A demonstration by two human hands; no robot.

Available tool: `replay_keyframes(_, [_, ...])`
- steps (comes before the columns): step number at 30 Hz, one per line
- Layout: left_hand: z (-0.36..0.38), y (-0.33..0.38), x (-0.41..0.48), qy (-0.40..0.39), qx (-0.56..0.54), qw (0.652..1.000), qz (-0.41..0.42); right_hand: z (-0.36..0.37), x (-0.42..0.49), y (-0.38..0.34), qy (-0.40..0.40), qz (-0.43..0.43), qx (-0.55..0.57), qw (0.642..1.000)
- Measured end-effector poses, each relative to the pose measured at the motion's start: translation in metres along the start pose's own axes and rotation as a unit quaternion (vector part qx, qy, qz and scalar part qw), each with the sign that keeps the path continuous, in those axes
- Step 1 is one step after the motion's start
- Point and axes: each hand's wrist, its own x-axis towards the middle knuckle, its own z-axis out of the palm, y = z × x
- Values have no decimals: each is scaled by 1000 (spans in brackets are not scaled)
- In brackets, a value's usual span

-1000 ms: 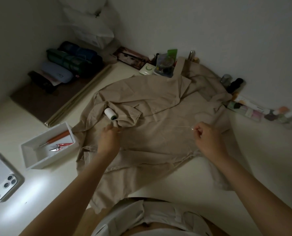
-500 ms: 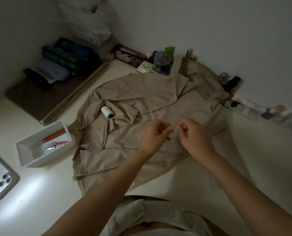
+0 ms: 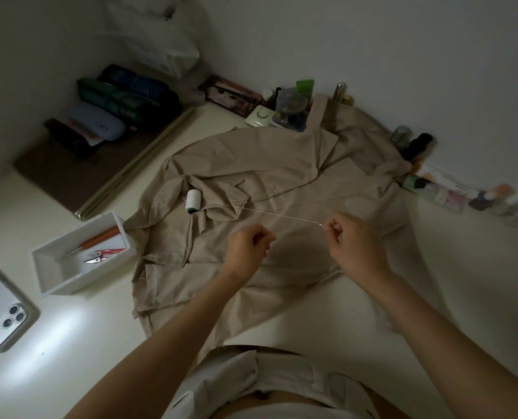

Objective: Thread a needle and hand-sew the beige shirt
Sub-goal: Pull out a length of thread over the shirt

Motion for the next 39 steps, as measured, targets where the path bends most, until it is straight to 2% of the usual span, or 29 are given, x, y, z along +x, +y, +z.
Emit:
replay_keyframes(9, [-5,-13,8,29,83,996,-11,-8,-11,26,-13,55,-8,998])
replay_keyframes(11, [-5,-14,11,15,173,985,5,-9,-12,27,-13,47,-3,999])
replay_keyframes(13, [-2,-9,11,26,287,956,47,-9,-12,26,-19,33,-5,999])
replay_keyframes(14, [-1,-2,11,43,300,949,82,-9,-12,26,-20,27,-5,999])
replay_keyframes(16, [6,13,13,51,266,948,168,-9,-11,24,-19,14,1,1000])
replay_keyframes(18, [17,27,16,-16,215,954,209,-9,-10,22,-19,4,11,1000])
replay_keyframes(21, [34,43,18,-149,143,964,165,-12,-8,18,-20,-18,20,999])
replay_keyframes(23, [40,48,18,-189,108,967,129,-13,-8,18,-15,-28,17,999])
replay_keyframes(30, [28,45,15,-144,89,976,138,-10,-6,35,-8,1,19,1000])
replay_keyframes(34, [13,34,17,-130,111,978,120,-5,-2,52,-16,42,-5,999])
replay_keyframes(39, [-2,18,23,-89,137,980,114,-1,1,76,-61,131,-49,988])
